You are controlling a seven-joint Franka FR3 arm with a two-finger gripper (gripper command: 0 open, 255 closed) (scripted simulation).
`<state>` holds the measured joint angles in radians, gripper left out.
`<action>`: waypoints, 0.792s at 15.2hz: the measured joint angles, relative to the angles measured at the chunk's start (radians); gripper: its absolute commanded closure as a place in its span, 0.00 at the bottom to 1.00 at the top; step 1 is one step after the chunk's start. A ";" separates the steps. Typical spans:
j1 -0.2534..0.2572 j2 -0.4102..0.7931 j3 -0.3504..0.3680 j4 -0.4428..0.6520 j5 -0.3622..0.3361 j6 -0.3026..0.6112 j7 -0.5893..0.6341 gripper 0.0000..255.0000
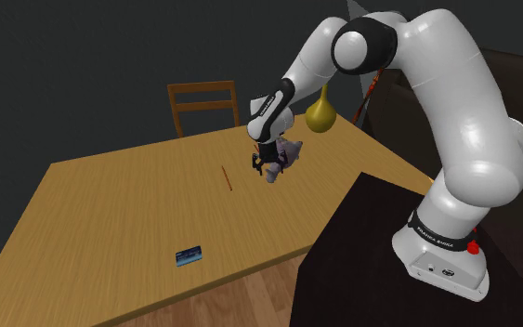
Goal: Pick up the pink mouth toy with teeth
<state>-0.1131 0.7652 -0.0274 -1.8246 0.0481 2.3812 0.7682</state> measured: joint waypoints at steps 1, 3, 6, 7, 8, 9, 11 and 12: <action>0.000 0.004 0.000 0.000 0.000 0.003 0.000 1.00; 0.000 0.005 0.001 0.000 0.000 0.005 0.000 1.00; 0.000 0.005 0.001 0.000 0.000 0.007 0.000 1.00; 0.000 0.005 0.001 0.000 0.000 0.007 0.000 1.00; 0.000 0.005 0.000 0.000 0.000 0.007 0.001 1.00; 0.001 0.005 0.000 0.000 0.000 0.007 0.001 1.00; 0.000 0.005 0.001 0.001 0.001 0.007 0.000 1.00; 0.000 0.001 0.000 -0.001 0.000 0.004 0.000 1.00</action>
<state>-0.1128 0.7665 -0.0271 -1.8258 0.0483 2.3850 0.7684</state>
